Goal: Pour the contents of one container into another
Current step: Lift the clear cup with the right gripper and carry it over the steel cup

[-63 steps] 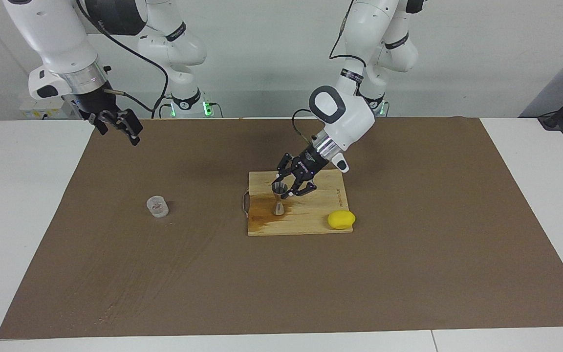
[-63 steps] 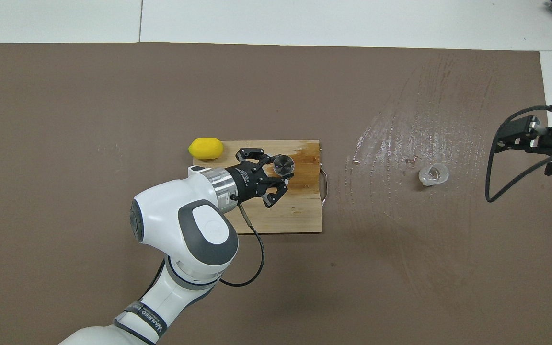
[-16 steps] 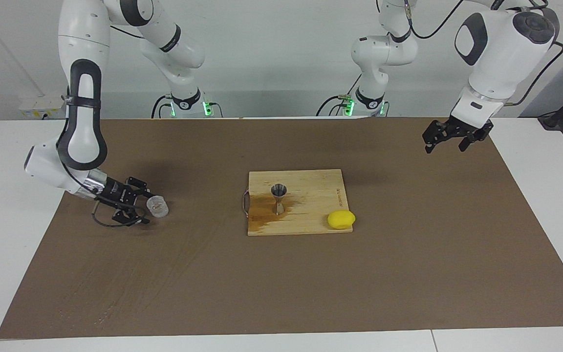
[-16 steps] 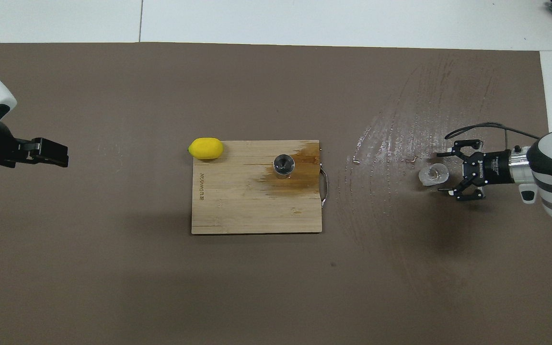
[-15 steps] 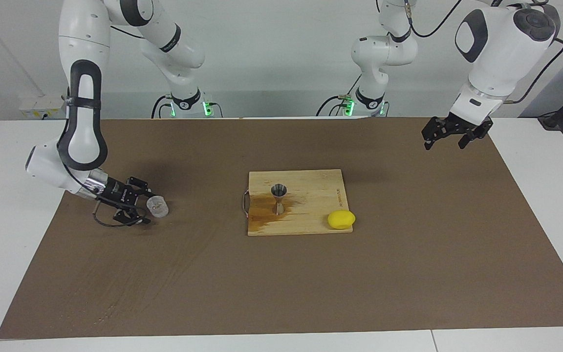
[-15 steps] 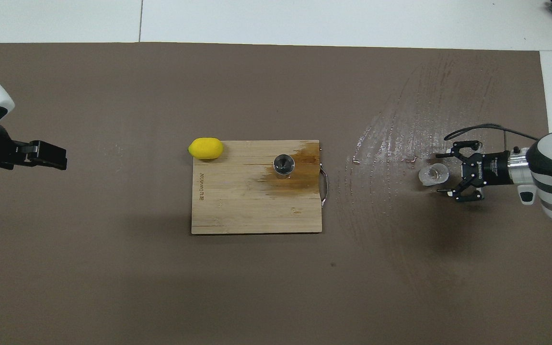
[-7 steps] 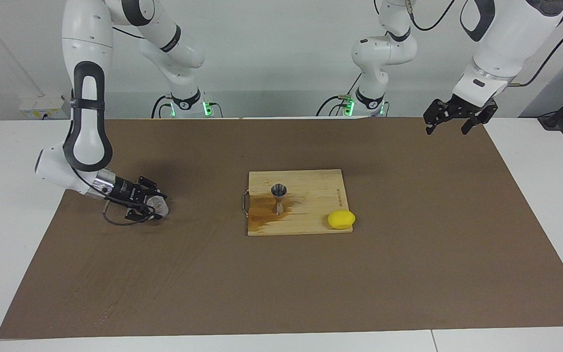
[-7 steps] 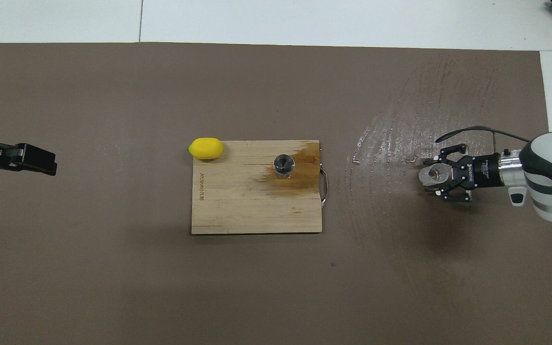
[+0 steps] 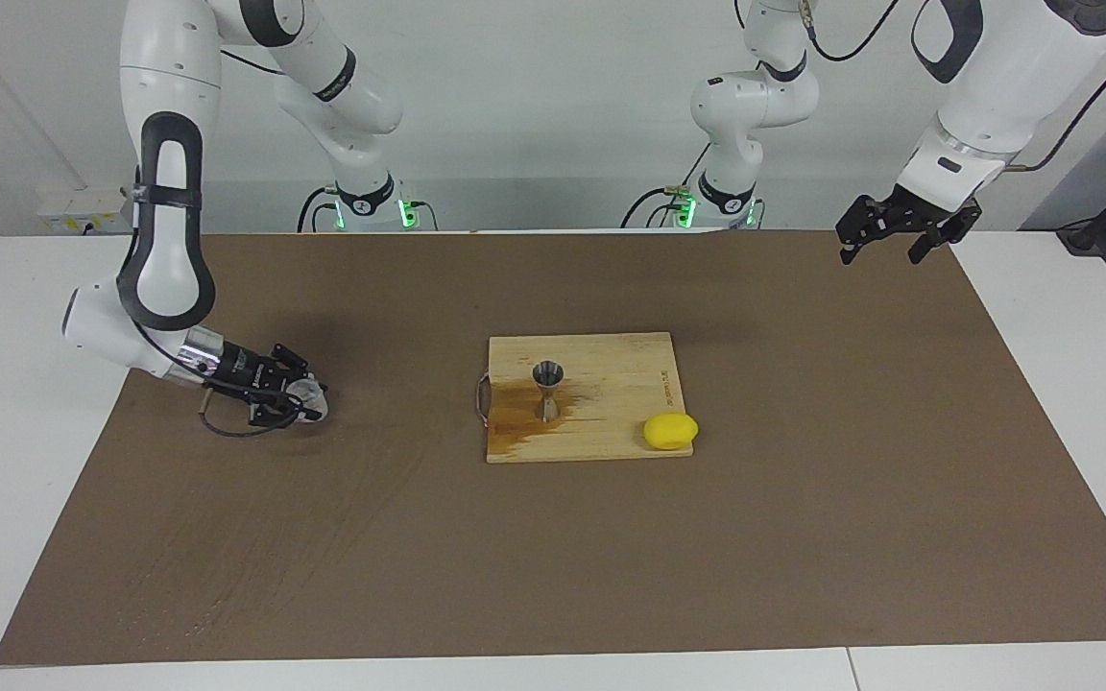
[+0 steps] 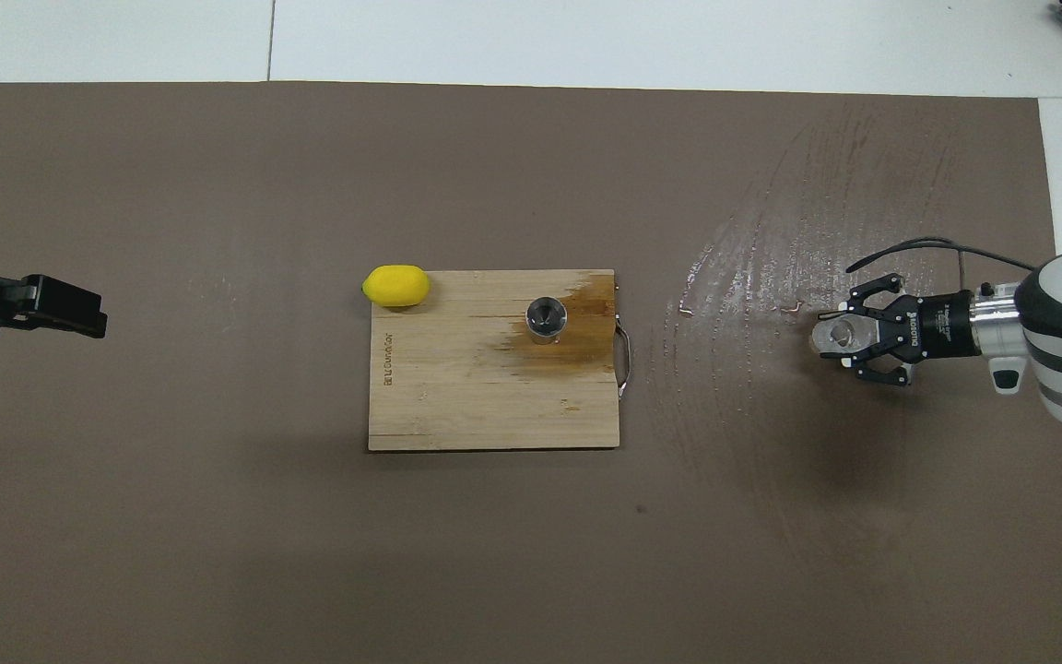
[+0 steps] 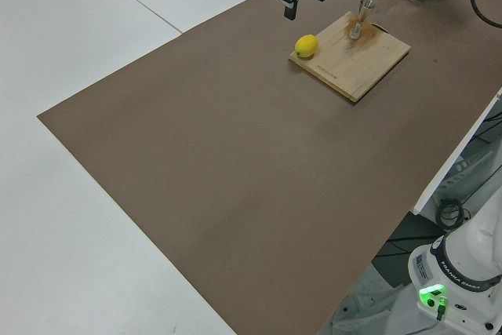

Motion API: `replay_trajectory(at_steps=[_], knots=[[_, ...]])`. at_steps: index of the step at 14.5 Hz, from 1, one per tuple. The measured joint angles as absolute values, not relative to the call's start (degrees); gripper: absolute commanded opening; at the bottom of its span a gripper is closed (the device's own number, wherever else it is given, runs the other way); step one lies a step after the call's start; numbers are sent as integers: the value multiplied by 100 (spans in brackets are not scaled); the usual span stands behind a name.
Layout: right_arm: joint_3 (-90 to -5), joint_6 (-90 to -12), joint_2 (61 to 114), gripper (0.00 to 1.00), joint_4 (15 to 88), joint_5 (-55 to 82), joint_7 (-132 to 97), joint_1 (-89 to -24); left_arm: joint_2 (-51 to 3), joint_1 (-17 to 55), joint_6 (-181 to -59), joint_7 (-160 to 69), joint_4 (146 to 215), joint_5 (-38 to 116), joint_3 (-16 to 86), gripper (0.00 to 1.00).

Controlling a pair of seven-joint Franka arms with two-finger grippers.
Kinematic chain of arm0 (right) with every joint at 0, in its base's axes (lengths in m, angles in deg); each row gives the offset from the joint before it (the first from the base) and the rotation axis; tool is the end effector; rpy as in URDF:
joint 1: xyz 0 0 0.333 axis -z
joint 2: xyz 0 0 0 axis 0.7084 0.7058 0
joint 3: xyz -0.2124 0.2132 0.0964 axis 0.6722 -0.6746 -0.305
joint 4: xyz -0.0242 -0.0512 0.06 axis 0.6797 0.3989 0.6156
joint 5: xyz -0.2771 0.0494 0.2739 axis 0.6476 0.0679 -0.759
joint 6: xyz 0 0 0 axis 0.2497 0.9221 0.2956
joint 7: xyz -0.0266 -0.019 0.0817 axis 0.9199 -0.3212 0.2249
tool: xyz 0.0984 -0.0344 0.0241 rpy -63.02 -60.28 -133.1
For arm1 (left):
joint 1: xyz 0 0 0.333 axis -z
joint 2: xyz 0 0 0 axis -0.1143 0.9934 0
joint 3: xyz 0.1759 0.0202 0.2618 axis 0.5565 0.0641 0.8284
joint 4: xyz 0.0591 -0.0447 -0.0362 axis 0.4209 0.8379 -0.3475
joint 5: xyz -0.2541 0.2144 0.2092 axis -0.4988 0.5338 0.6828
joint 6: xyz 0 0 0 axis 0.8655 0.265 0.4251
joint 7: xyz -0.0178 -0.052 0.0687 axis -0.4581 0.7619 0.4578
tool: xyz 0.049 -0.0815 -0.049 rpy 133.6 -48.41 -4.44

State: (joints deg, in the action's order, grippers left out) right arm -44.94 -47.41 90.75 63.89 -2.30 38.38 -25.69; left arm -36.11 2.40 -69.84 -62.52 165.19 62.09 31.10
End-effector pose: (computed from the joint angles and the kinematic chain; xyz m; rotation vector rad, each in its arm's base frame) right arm 0.5635 -0.1025 0.2838 -1.7628 1.7535 0.6806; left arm 0.5381 -0.0338 0.6090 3.1103 -0.1163 -0.0967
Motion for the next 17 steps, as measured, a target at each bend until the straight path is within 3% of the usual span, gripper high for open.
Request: replay_trajectory(at_steps=[6,10,17], knots=[[-4512,-4740,8348,0,6273,-231,5163,-3459,-3611,241,-6985,-6252,16523,6166,3057,100],[-4511,-4785,8319,0,5940,-203,6035,-4012,-3611,241,-6985,-6252,16523,6165,3050,100],[-4517,-6083,8499,0,5535,498,7751,-5508,-3611,241,-6985,-6252,16524,6165,3050,100]])
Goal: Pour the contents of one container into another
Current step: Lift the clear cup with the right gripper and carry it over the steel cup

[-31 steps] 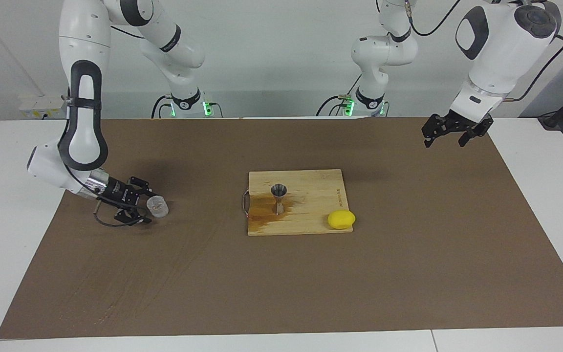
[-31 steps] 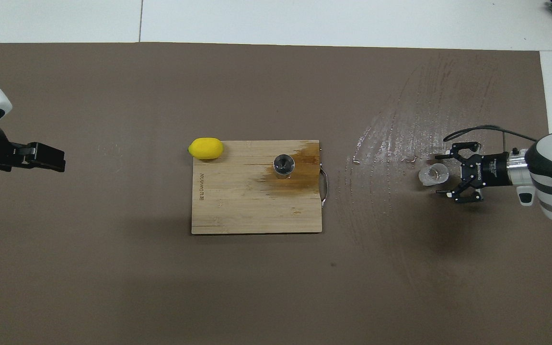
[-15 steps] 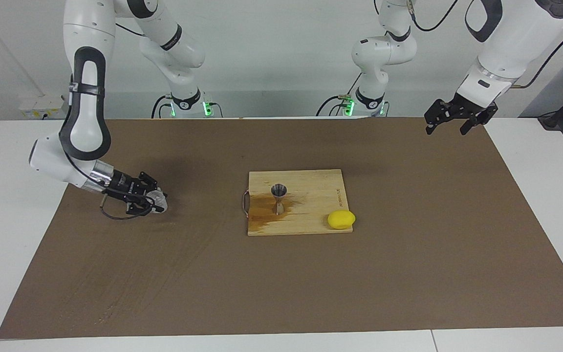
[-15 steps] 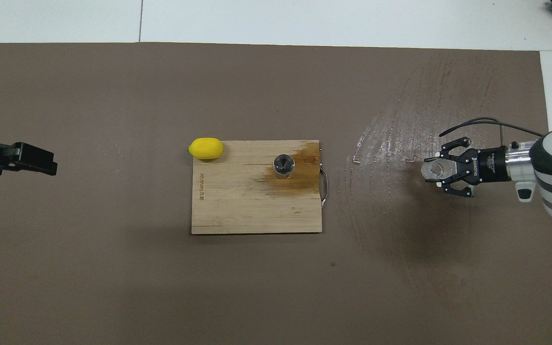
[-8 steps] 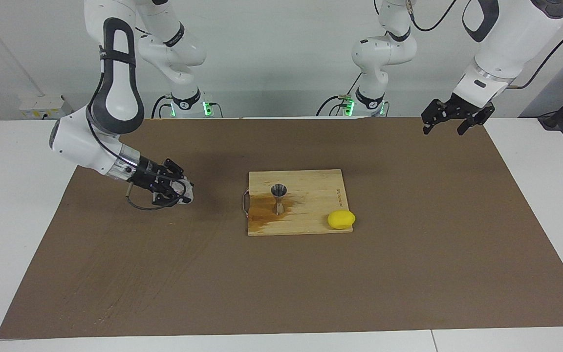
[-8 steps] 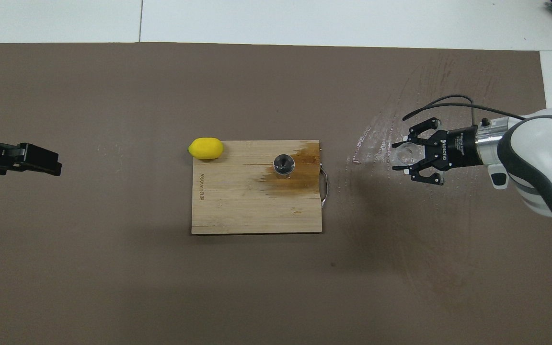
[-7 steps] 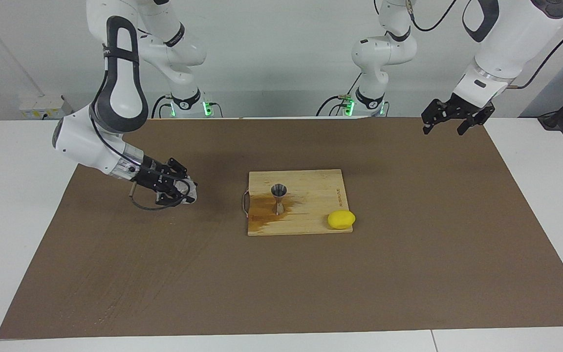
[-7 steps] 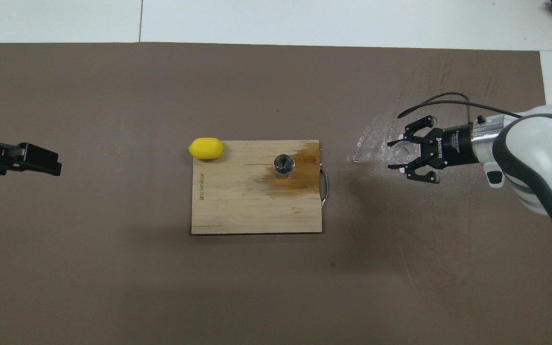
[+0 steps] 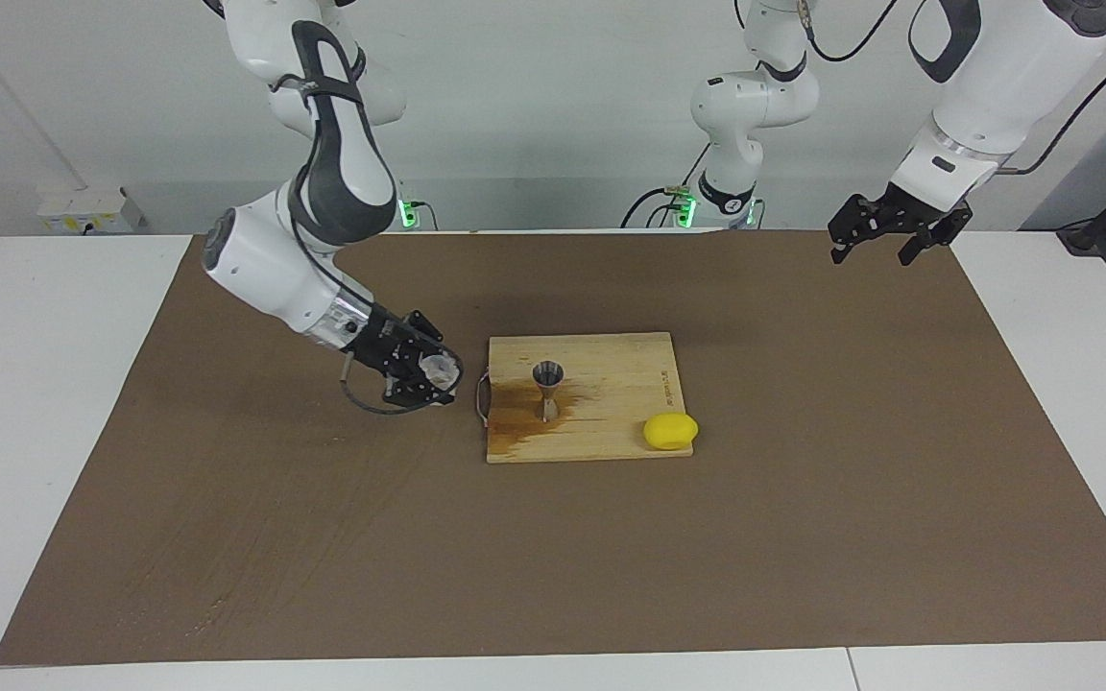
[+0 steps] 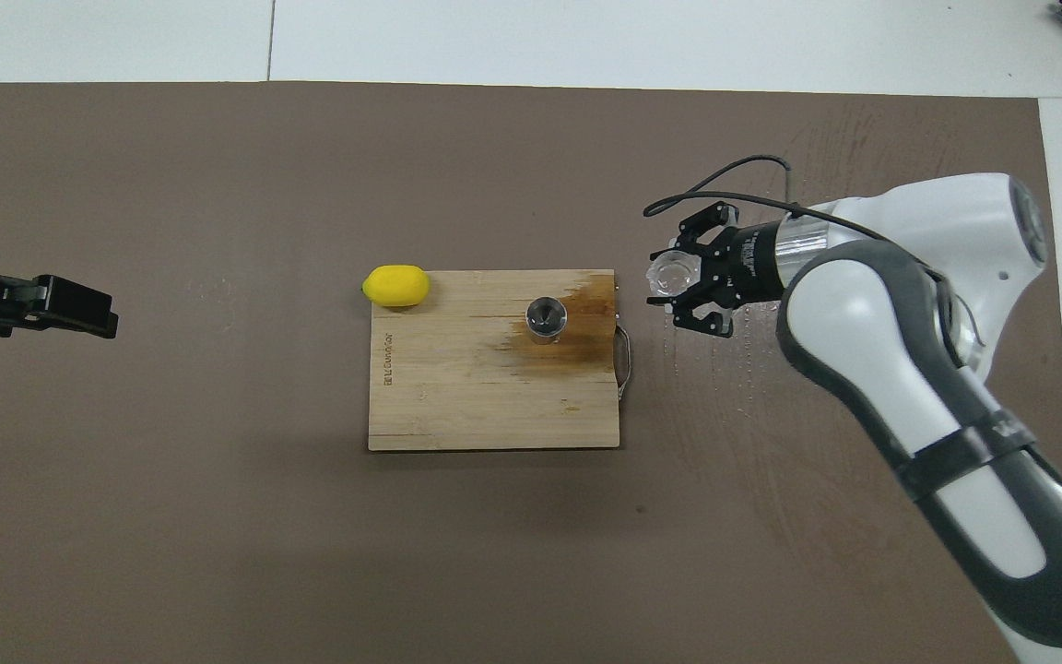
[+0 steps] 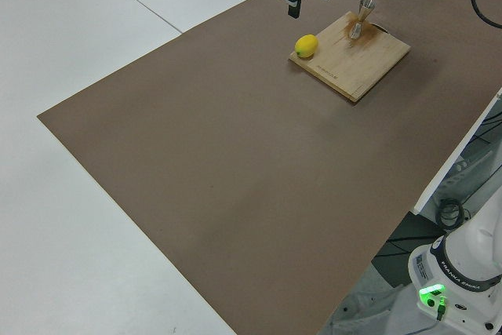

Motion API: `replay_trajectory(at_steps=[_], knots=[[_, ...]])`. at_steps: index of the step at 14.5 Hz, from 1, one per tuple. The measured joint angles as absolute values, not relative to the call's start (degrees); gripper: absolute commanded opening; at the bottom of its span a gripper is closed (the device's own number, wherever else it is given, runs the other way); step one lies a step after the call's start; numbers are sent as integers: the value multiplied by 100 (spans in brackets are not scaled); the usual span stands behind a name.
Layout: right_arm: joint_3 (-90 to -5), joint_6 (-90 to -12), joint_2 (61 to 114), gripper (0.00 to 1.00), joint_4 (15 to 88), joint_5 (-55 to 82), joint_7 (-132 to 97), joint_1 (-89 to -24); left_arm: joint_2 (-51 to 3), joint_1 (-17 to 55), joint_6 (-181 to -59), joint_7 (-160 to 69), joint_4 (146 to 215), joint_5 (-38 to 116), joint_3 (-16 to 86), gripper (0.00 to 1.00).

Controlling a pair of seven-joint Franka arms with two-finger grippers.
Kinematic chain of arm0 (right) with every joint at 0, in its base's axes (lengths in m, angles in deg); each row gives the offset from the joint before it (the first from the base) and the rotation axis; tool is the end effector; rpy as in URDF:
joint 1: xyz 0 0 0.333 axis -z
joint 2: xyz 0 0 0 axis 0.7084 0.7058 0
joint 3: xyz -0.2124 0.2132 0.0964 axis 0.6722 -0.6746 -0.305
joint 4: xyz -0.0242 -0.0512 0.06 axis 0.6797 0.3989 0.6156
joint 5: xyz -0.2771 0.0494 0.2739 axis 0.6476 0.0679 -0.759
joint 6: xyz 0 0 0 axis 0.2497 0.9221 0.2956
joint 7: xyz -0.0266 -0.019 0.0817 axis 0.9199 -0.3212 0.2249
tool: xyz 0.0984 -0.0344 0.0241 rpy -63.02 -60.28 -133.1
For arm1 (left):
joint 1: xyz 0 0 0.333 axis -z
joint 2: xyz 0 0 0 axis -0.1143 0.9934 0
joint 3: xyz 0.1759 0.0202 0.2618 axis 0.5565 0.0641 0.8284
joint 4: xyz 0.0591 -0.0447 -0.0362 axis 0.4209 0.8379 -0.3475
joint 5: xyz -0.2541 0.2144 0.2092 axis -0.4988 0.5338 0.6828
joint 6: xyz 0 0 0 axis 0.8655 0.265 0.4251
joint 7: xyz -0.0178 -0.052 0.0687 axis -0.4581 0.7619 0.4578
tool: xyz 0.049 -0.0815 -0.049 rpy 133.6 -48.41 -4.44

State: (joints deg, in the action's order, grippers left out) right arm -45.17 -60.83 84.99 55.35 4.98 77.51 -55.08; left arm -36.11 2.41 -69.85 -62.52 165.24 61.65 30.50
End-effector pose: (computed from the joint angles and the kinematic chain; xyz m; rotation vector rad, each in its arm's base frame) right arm 0.6035 0.1784 0.4166 -1.7912 1.9301 0.5113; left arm 0.5376 -0.0404 0.6086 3.1027 -0.1325 -0.0981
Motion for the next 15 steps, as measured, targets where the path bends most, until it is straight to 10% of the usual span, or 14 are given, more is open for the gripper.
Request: replay_trajectory(at_steps=[15], knots=[[-4514,-6069,8868,0,4731,3520,9282,-6698,-3611,241,-6985,-6252,16525,6165,3050,100]])
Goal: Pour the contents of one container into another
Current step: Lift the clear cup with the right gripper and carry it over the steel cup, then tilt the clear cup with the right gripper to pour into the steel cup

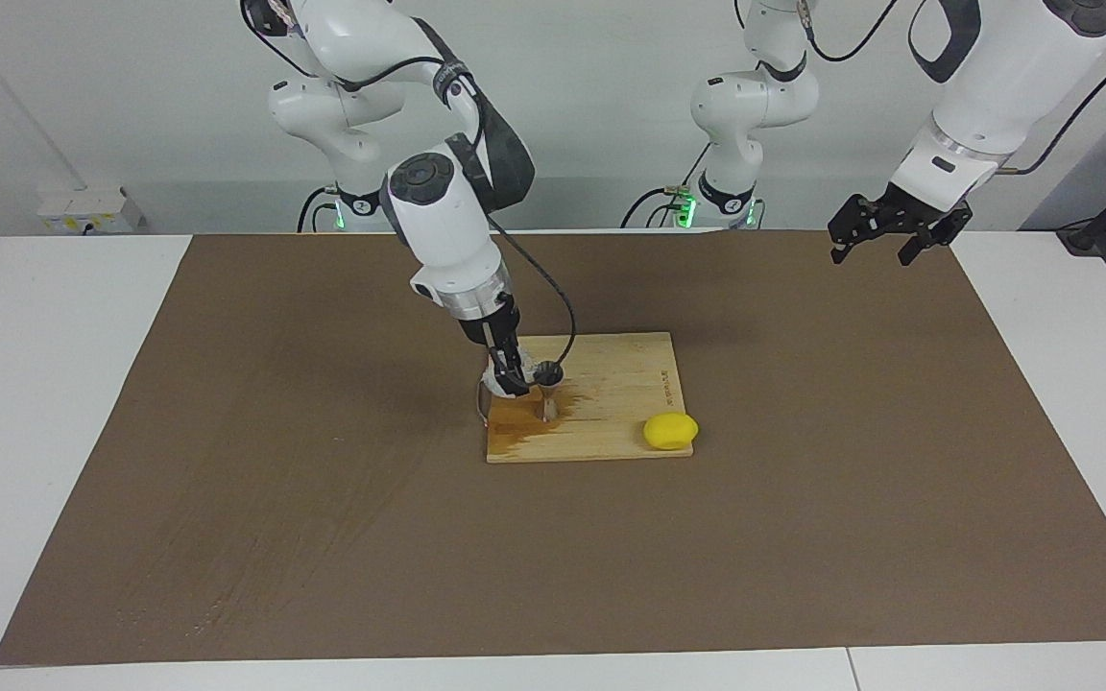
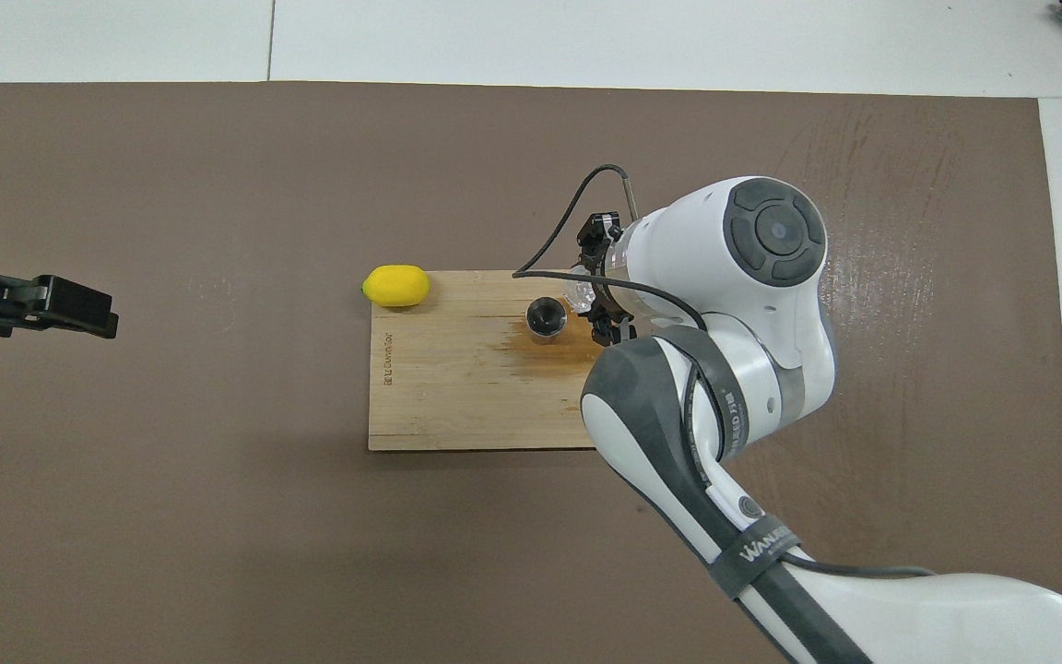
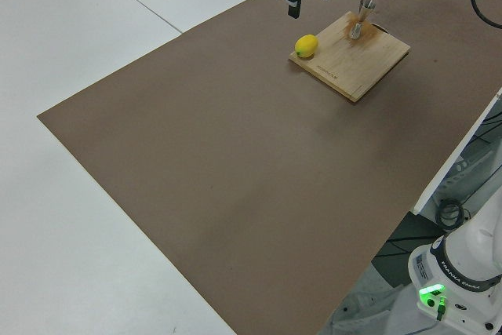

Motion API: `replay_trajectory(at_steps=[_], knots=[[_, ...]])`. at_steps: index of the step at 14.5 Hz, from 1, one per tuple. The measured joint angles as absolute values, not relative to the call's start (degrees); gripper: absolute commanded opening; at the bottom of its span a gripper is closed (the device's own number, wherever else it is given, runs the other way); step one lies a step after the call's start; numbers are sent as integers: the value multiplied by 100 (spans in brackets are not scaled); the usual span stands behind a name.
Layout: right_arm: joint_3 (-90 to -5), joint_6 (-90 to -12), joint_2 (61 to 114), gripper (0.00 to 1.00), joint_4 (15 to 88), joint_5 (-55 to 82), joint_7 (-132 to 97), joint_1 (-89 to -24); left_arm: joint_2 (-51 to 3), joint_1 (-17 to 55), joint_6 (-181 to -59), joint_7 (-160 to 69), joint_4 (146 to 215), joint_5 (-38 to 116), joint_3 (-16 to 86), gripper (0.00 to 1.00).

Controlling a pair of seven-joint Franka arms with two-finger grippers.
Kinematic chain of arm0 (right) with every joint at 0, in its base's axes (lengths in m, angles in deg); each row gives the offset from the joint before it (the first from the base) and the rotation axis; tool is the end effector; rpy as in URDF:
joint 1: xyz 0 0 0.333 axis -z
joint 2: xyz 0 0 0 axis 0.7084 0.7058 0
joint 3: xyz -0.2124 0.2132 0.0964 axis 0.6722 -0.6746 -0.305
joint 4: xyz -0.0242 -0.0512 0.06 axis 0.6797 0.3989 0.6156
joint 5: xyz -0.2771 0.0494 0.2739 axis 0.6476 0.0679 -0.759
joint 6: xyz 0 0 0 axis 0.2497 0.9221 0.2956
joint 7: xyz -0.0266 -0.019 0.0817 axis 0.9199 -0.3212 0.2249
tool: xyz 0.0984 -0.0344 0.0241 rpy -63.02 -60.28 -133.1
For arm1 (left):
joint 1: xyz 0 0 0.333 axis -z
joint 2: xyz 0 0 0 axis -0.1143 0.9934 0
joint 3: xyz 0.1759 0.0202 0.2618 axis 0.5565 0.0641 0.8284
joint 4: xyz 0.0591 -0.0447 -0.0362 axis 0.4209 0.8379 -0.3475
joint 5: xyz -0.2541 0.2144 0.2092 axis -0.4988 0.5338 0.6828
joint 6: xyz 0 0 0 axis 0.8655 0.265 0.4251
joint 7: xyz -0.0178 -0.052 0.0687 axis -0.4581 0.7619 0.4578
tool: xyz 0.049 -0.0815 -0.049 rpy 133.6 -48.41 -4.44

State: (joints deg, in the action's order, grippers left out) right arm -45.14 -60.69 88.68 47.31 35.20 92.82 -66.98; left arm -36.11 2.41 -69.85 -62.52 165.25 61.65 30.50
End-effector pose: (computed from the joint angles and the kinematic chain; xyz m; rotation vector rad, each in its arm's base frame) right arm 0.5880 0.2966 0.4368 -2.2106 1.8645 0.0769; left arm 0.5376 -0.0404 0.6085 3.1026 -0.1325 -0.0984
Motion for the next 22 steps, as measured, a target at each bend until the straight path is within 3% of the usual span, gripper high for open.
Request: replay_trajectory(at_steps=[22], knots=[[-4518,-5768,8964,0,4556,5902,9438,-7462,-3611,241,-6985,-6252,16525,6164,3050,100]])
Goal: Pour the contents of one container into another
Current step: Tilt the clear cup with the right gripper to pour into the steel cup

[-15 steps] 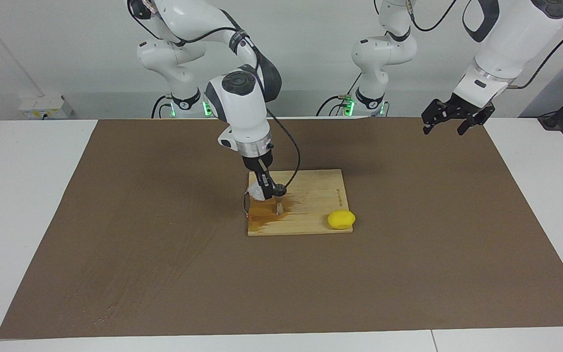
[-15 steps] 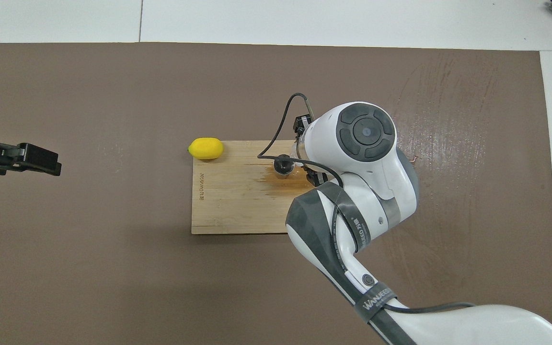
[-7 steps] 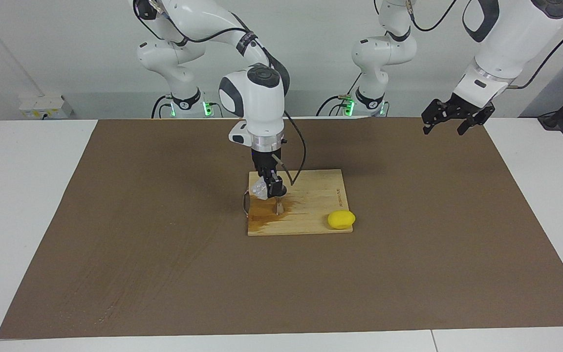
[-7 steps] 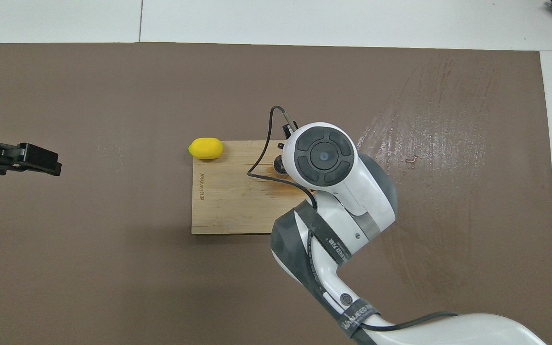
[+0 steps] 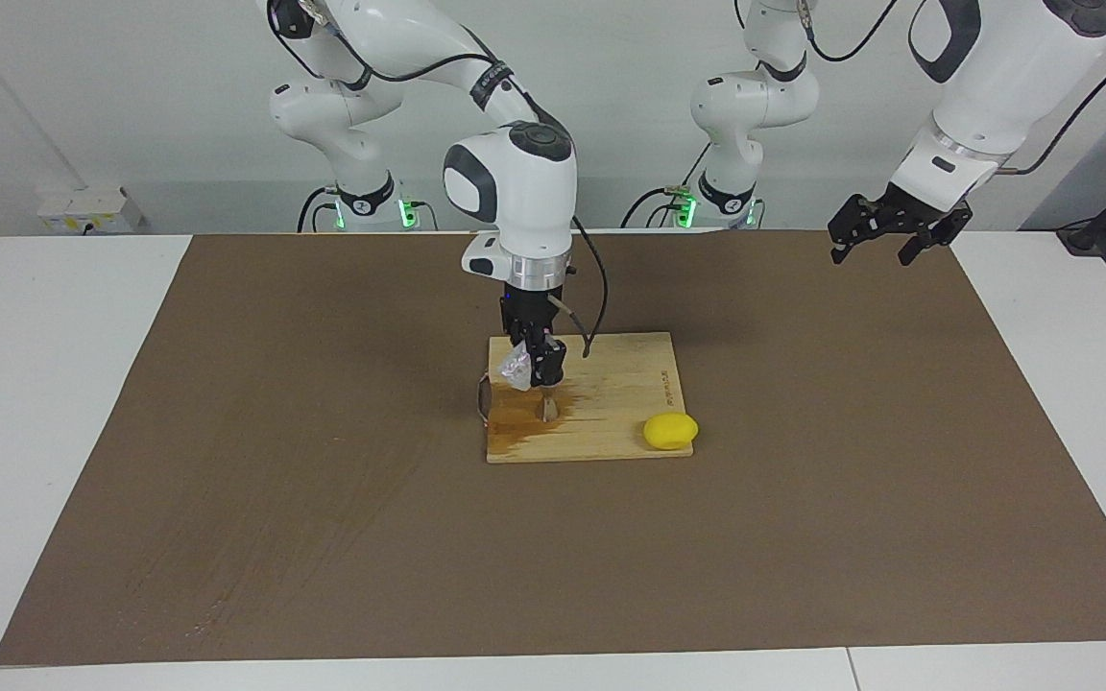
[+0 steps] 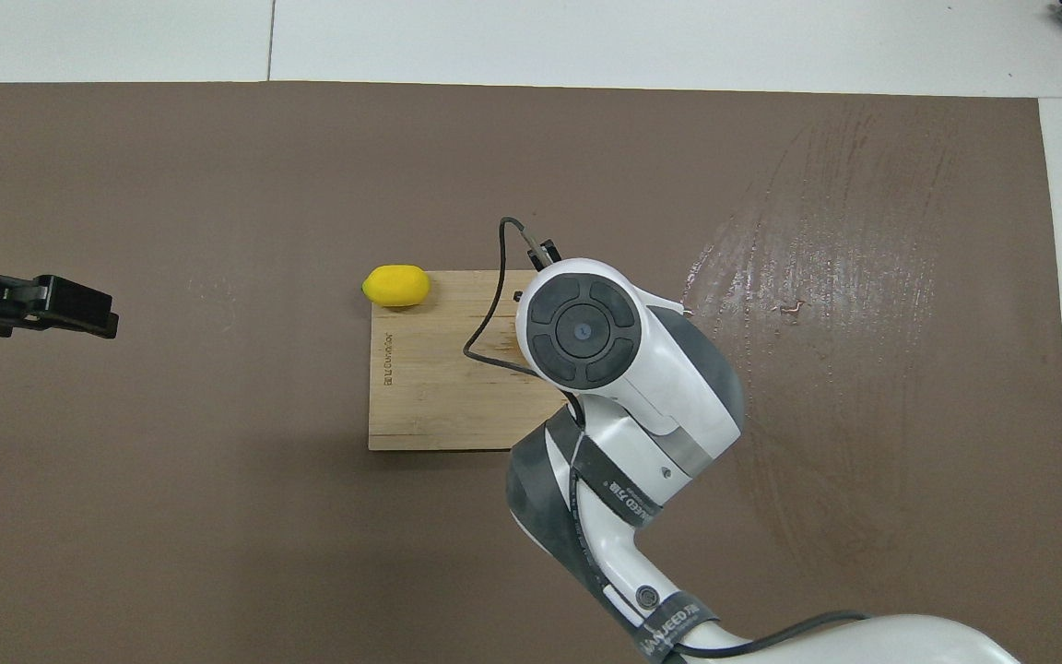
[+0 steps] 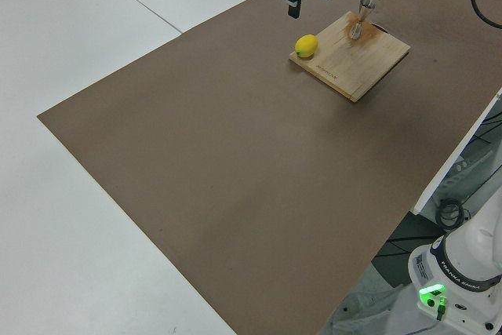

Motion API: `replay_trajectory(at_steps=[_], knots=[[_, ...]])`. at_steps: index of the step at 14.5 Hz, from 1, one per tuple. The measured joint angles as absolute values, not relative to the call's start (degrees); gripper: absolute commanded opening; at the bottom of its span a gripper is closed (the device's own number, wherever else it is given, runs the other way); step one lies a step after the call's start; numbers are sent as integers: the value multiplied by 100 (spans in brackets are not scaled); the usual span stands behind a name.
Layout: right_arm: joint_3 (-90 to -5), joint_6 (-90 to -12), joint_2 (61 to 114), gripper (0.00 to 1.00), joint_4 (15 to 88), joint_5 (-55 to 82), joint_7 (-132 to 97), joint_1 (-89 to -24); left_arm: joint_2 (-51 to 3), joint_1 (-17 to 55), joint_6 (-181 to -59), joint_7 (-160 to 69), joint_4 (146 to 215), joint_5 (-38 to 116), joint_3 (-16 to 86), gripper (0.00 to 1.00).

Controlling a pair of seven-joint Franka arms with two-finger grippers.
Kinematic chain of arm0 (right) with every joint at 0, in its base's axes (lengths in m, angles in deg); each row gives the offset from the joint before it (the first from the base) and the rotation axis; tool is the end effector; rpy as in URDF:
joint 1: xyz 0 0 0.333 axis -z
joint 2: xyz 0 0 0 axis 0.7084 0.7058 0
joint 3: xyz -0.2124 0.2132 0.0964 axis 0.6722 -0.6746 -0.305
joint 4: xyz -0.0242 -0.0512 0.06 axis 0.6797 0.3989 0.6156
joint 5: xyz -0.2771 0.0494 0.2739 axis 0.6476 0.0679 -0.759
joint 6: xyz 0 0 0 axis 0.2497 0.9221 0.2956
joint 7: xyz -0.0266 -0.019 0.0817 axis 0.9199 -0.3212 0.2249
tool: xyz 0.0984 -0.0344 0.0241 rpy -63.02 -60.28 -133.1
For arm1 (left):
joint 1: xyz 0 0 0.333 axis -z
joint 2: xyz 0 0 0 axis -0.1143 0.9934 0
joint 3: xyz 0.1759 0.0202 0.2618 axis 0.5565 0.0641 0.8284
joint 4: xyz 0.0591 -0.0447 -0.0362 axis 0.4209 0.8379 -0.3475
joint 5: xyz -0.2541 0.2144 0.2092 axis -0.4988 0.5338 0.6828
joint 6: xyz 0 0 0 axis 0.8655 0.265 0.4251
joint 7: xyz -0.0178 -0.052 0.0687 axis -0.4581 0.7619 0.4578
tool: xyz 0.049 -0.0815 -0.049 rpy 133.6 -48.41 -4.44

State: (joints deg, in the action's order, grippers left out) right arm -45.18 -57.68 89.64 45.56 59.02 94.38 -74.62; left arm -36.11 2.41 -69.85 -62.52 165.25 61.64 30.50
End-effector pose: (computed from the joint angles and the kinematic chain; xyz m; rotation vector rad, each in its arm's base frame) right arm 0.5543 0.3611 0.4356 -2.6009 1.5697 -0.3806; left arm 0.5376 -0.0405 0.6085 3.1025 -0.1325 -0.0984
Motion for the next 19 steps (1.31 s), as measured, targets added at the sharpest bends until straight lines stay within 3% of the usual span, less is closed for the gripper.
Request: replay_trajectory(at_steps=[7,19], knots=[[-4517,-5811,8964,0,4506,5723,9857,-7472,-3611,241,-6985,-6252,16525,6164,3050,100],[-4490,-5945,9017,0,4481,4120,9881,-7064,-3611,241,-6985,-6252,16525,6164,3050,100]])
